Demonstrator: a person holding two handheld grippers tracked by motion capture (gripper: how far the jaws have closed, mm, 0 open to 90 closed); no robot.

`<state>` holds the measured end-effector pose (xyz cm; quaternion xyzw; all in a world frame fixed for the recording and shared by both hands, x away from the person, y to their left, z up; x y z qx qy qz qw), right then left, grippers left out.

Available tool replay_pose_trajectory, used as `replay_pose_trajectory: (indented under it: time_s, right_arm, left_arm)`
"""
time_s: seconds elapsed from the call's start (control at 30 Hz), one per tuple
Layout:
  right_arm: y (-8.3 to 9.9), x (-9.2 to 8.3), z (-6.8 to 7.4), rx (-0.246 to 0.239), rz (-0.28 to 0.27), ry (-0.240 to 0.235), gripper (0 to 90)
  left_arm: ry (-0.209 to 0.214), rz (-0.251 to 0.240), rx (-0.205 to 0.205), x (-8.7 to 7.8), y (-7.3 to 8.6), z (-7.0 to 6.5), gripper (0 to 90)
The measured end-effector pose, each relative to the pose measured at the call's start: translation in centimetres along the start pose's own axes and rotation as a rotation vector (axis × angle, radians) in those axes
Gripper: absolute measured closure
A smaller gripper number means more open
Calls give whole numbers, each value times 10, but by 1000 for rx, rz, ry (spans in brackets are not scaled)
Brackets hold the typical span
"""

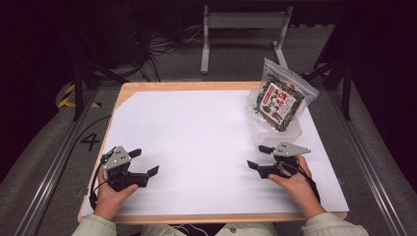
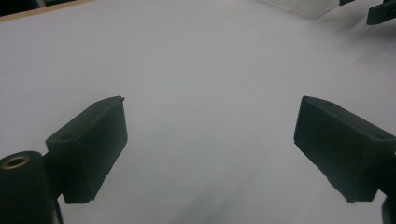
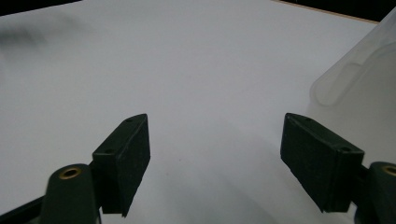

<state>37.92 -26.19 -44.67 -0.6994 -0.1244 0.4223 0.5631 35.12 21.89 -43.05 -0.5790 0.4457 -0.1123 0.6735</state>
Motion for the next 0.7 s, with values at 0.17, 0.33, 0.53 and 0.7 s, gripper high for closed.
replay_pose_trajectory:
  time_s: [0.17,0.33,0.53,0.7]
  right_arm:
    - [1,1,2,15,77,18,239]
    - [1,6,1,19,144,19,205]
    - [0,5,0,25,140,24,205]
    - [-3,3,-1,20,132,33,208]
  left_arm:
    - [-2,5,-5,2,2,1,106]
    - [-4,4,-14,2,4,3,106]
    - [-8,17,-15,4,6,4,106]
    - [-81,67,-41,5,9,8,111]
Point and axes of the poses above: each handheld gripper's, and its own axes: x roughly forward along the jaws, y roughly out of its underside, z roughly to its left, the point moved 1 cm from there along x, roughly forward along the jaws, and after that the axes turned 2 degrees about y, right-handed, at the moved point
